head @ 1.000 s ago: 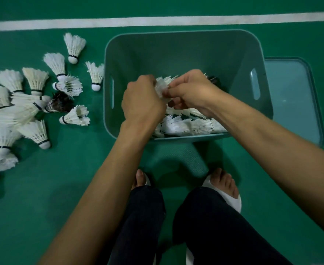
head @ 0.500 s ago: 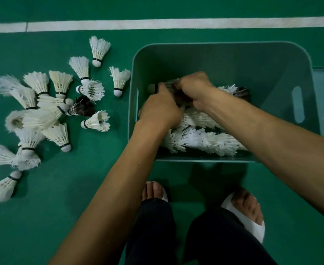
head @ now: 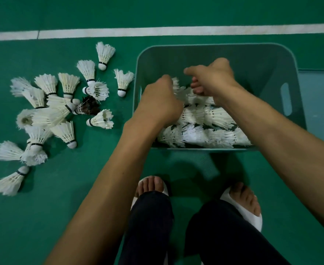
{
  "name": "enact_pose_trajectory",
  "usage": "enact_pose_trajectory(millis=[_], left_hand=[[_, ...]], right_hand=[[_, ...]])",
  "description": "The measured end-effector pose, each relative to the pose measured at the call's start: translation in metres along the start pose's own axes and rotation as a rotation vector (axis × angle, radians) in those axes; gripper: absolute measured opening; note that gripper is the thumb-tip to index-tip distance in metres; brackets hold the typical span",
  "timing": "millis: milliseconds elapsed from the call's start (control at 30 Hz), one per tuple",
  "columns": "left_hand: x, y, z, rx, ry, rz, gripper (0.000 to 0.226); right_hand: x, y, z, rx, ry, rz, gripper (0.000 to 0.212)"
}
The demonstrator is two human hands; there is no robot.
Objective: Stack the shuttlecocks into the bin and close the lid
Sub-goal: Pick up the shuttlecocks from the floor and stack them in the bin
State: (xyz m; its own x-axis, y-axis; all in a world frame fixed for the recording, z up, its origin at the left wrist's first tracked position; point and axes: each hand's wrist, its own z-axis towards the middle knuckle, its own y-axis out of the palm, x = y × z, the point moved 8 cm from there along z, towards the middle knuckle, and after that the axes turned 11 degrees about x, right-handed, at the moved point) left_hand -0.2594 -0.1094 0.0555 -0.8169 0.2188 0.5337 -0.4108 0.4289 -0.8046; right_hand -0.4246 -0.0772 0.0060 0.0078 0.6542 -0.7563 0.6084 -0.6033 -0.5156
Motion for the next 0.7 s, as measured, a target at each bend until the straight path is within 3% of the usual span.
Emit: enact_pose_trajectory(millis=[100, 267, 533, 600, 700], left_hand=[[-0.006, -0.034, -0.023, 0.193, 0.059, -0.18, 0.039], [-0.064, -0.065, -0.051, 0.496, -0.073, -0.437, 0.012], [-0.179, -0.075, -0.035, 0.541, -0.412, -0.795, 0.01], [-0.221, -0.075, -0.037, 0.619, -0.497, -0.713, 0.013], [-0.281, -0.081, -0.048, 0.759, -0.693, -0.196, 0.045]], right_hand=[[-0.01, -0.015, -0.026, 0.009, -0.081, 0.036, 0.032], [-0.031, 0.003, -0.082, -0.158, -0.137, 0.173, 0.047], [-0.091, 0.102, -0.161, -0.366, -0.384, 0.124, 0.023], [-0.091, 0.134, -0.18, -0.394, -0.455, 0.024, 0.022], [-0.063, 0.178, -0.204, -0.478, -0.491, -0.233, 0.017]])
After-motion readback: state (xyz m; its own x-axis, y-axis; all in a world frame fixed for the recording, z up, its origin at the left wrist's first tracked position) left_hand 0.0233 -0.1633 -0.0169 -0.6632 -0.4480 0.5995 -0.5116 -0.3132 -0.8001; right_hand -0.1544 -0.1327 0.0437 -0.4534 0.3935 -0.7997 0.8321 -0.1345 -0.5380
